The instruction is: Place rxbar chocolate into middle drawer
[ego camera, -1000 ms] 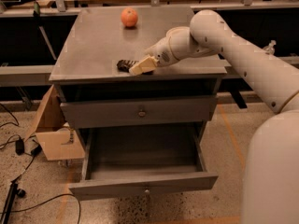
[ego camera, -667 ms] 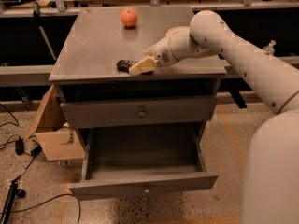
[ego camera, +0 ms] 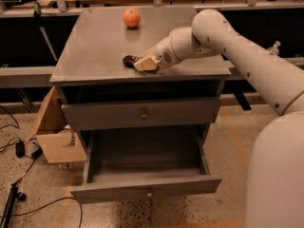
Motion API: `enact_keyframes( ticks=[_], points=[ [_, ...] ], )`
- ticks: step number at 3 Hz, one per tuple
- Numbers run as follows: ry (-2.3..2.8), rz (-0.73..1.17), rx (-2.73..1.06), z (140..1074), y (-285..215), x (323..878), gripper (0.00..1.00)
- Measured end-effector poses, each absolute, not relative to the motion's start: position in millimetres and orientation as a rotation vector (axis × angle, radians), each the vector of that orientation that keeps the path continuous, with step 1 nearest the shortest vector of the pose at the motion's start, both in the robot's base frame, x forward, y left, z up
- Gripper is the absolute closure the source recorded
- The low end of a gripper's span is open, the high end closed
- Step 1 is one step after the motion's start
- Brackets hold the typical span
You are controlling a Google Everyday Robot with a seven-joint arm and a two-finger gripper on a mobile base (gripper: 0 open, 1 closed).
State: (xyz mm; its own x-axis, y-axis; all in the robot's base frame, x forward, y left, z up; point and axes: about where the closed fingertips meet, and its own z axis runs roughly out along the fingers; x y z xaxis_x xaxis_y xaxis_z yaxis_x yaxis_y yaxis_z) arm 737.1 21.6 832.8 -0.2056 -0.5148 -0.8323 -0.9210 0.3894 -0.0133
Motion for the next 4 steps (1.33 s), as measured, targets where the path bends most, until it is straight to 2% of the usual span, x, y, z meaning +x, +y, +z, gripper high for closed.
enact_keyframes(
  ticks=[1,2,4],
  points=[
    [1.857,0.648,-1.241,832.9,21.6,737.0,1.00],
    [1.772,0.576,-1.293,866.5,10.8,705.7,1.00],
    [1.663,0.423,-1.351,933.5,-34.9,596.7,1.00]
  ],
)
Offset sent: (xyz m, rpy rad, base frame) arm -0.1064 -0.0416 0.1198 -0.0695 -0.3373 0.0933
